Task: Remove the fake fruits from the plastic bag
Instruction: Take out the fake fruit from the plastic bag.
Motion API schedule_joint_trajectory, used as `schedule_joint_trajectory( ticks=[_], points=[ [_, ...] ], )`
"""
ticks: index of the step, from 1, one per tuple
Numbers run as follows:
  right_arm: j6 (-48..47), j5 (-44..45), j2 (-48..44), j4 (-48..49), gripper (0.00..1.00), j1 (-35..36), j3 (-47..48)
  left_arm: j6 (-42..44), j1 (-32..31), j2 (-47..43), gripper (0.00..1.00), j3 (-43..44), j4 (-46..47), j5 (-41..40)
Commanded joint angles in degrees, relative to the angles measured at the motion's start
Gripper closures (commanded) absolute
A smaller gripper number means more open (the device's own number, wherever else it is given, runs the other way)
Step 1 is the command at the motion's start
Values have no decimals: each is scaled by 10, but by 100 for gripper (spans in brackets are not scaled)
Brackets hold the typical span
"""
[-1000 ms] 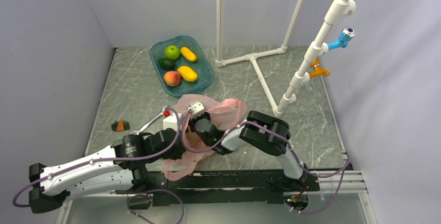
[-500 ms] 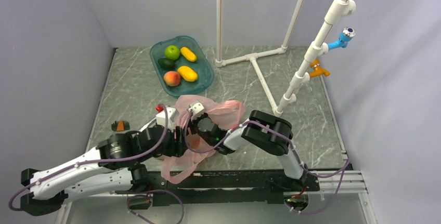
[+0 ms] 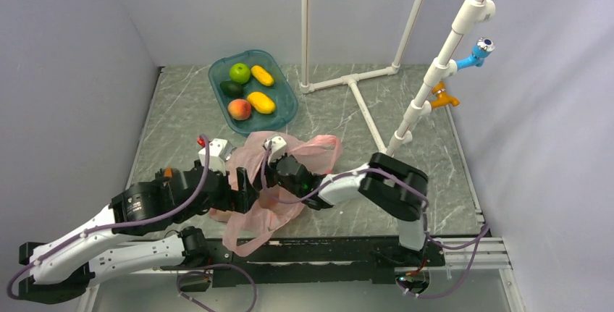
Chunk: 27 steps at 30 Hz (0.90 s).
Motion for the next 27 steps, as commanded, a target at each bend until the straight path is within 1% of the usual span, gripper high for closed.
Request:
schedule_joint_trajectory(
  ticks=[1, 4, 5, 7, 9, 10, 11, 12, 14, 17, 19, 20, 21, 23, 24, 25, 27],
  points=[
    [142, -87, -92, -121, 18, -2, -13, -42, 2, -23, 5, -9, -37, -40],
    [220, -142, -115, -189, 20, -1, -13, -73, 9, -60, 20, -23, -44, -96],
    [245, -167, -118, -197, 22, -1, -14, -69, 15, -67, 22, -30, -41, -106],
    [292, -205, -122, -204, 26, -1, -18, -55, 39, -66, 24, -35, -42, -111],
    [332, -218, -125, -209, 29, -2, -27, -17, 74, -55, 25, -35, -26, -88],
    [348, -222, -126, -208, 30, -1, -31, 12, 98, -45, 26, -39, -10, -63],
    [353, -218, -127, -213, 32, -1, -32, 42, 136, -30, 28, -42, 4, -30],
    [358, -214, -128, -217, 34, -1, -31, 73, 199, -11, 30, -46, 17, 8],
    [366, -208, -124, -225, 35, -2, -22, 125, 296, 12, 32, -59, 45, 80],
    [394, -206, -114, -238, 35, -2, -8, 178, 420, 35, 28, -86, 96, 144],
    [414, -206, -104, -253, 33, -3, 6, 204, 510, 62, 24, -105, 142, 223],
    [425, -205, -98, -265, 32, -4, 13, 212, 552, 83, 25, -116, 163, 259],
    [434, -205, -93, -269, 31, -4, 17, 215, 584, 108, 26, -128, 181, 289],
    [447, -199, -86, -269, 29, -5, 18, 217, 638, 157, 35, -151, 219, 360],
    [454, -199, -83, -267, 29, -8, 17, 219, 653, 179, 39, -156, 228, 387],
    [461, -200, -81, -262, 28, -11, 15, 219, 655, 197, 42, -160, 237, 398],
    [474, -206, -77, -253, 28, -16, 12, 207, 656, 215, 44, -184, 262, 399]
  ],
)
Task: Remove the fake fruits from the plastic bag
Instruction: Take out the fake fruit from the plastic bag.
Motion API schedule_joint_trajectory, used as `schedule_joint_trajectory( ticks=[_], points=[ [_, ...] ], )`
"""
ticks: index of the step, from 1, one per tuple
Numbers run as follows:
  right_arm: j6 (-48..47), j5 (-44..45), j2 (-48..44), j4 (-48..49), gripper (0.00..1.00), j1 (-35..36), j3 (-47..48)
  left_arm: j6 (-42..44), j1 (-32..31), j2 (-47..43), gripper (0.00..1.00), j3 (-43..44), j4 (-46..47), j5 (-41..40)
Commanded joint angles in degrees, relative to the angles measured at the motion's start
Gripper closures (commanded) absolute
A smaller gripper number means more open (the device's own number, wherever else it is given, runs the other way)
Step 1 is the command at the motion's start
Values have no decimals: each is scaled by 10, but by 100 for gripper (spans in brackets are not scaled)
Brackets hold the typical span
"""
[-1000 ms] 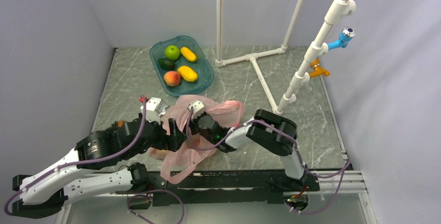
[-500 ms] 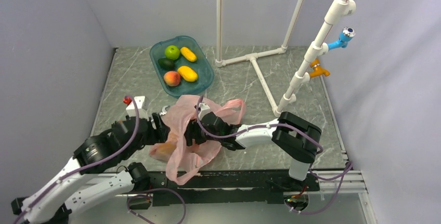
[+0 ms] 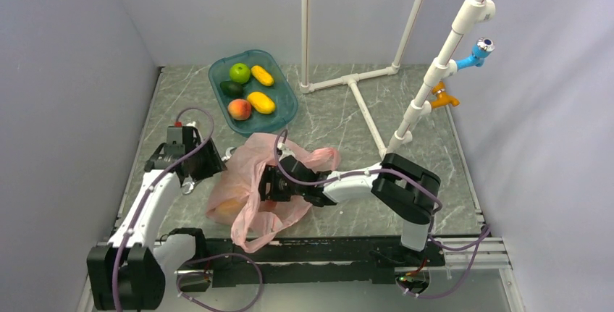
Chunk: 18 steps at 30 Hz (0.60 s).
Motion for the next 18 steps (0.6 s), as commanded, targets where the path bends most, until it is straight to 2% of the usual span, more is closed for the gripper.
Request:
schedule_joint_trajectory(
  ticks=[1, 5, 14, 18],
  points=[
    [52, -4, 11, 10, 28, -13, 12, 6, 12, 36, 45, -46, 98, 111],
    [81, 4, 17, 7, 26, -19, 18, -27, 6, 50, 58, -82, 131, 133],
    [86, -6, 49, 15, 22, -21, 49, -106, -20, 4, 68, -173, 196, 208],
    [105, -24, 69, 74, 21, -20, 36, -142, -42, -16, 70, -200, 218, 226]
  ],
)
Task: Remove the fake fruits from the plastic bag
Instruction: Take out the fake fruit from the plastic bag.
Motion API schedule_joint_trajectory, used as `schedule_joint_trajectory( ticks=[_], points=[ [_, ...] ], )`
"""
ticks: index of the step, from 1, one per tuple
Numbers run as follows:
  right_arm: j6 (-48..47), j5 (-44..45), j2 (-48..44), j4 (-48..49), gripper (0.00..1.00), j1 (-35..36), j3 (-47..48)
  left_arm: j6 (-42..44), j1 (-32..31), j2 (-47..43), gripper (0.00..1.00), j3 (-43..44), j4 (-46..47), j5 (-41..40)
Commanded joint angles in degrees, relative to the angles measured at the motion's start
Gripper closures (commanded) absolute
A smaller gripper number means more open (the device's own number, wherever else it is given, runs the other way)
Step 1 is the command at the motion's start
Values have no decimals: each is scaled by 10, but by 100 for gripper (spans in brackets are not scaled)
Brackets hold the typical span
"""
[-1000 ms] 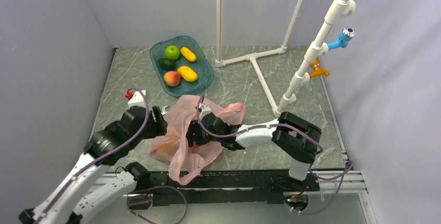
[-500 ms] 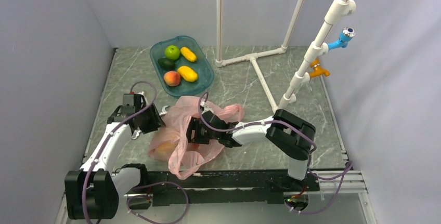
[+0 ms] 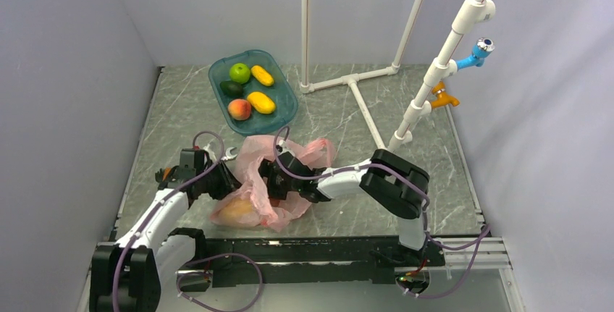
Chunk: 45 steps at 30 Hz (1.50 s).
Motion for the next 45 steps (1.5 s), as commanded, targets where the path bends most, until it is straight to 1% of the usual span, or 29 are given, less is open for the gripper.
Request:
schedule_joint_trajectory(
  ticks=[1, 3, 6, 10, 12, 15, 20, 21, 24, 27, 28, 29, 31, 33, 34, 35, 36, 39, 41, 45],
  points=[
    [31, -18, 23, 74, 21, -1, 5, -54, -23, -29, 70, -20, 51, 50],
    [36, -23, 28, 83, 22, -1, 2, -59, -28, -51, 70, -27, 46, 48],
    [33, -28, 30, 89, 30, 1, -5, -58, -29, -77, 69, -25, 33, 37],
    [32, -31, 9, 129, 53, 1, -47, -44, -29, -89, 65, -3, 5, 11],
    [15, -16, -20, 121, 62, 1, -63, -41, -29, -101, 63, 4, 0, 2],
    [-17, 4, -66, 92, 79, 1, -74, -32, -29, -119, 57, 17, -16, -12],
    [-64, 43, -140, 40, 99, 0, -86, -12, -29, -140, 45, 50, -56, -9],
    [-74, 50, -152, 28, 100, -1, -85, -8, -29, -144, 43, 58, -68, -8],
    [-111, 77, -178, 6, 100, -1, -88, -6, -29, -168, 41, 79, -111, -13],
    [-182, 56, -180, 0, 100, 0, -74, -34, -29, -229, 41, 87, -173, -60],
    [-209, 31, -174, 7, 96, 0, -69, -51, -29, -249, 41, 90, -196, -82],
    [-234, 6, -169, 25, 89, 0, -68, -69, -29, -270, 41, 92, -223, -107],
    [-273, -49, -152, 54, 71, 0, -62, -117, -29, -305, 41, 95, -273, -161],
    [-311, -102, -139, 77, 56, 3, -60, -167, -29, -327, 46, 96, -328, -206],
    [-335, -115, -135, 92, 50, 4, -65, -178, -29, -332, 49, 97, -348, -217],
    [-360, -132, -131, 116, 45, 5, -76, -185, -29, -335, 50, 97, -360, -216],
    [-385, -149, -125, 133, 40, 4, -84, -187, -29, -337, 51, 92, -363, -198],
    [-461, -190, -109, 143, 36, 4, -86, -193, -29, -350, 59, 66, -348, -138],
    [-505, -215, -96, 130, 34, 4, -70, -213, -29, -364, 60, 56, -355, -126],
    [-556, -272, -60, 85, 33, 5, -17, -244, -29, -403, 59, 34, -363, -128]
  ],
)
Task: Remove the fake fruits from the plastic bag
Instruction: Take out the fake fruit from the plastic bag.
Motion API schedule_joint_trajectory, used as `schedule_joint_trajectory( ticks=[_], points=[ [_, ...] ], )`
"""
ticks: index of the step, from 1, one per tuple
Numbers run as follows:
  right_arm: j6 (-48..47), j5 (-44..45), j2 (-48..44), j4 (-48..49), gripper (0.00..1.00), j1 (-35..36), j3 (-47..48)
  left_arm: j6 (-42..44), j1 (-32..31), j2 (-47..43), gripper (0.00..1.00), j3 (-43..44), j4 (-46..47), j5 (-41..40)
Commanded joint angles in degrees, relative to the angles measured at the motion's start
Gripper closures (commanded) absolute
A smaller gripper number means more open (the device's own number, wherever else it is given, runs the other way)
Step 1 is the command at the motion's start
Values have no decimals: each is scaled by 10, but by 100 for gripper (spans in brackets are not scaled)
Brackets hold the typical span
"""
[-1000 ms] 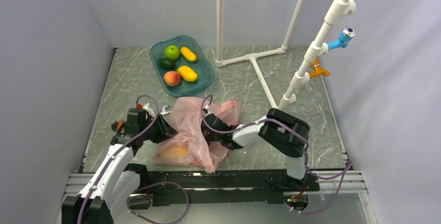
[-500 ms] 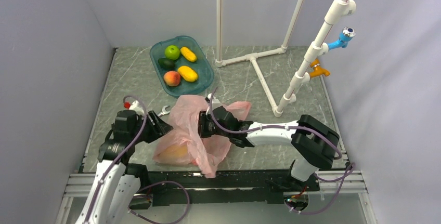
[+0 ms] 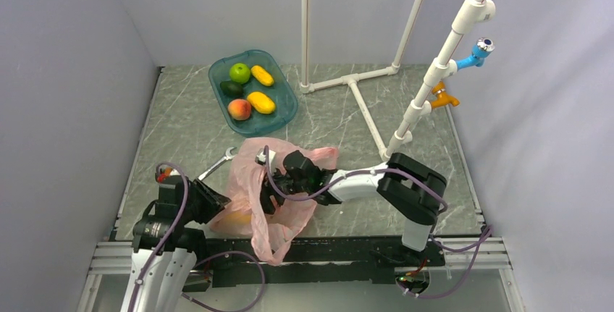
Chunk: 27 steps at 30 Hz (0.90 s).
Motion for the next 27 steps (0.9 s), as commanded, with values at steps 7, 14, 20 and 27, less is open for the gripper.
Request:
schedule_joint_trajectory(
  ticks=[7, 14, 20, 27],
  points=[
    [-130, -125, 49, -23, 32, 10, 70, -59, -1, -1, 60, -98, 57, 35],
    [-115, -101, 95, 5, 31, 30, 68, -62, -1, 27, 63, -140, 108, 23],
    [-149, 2, 112, -23, 31, 72, 74, -69, -1, 48, 64, -175, 153, 23],
    [-145, 202, 95, -1, 46, 113, 40, -55, -1, 110, 63, -167, 216, 15]
  ],
)
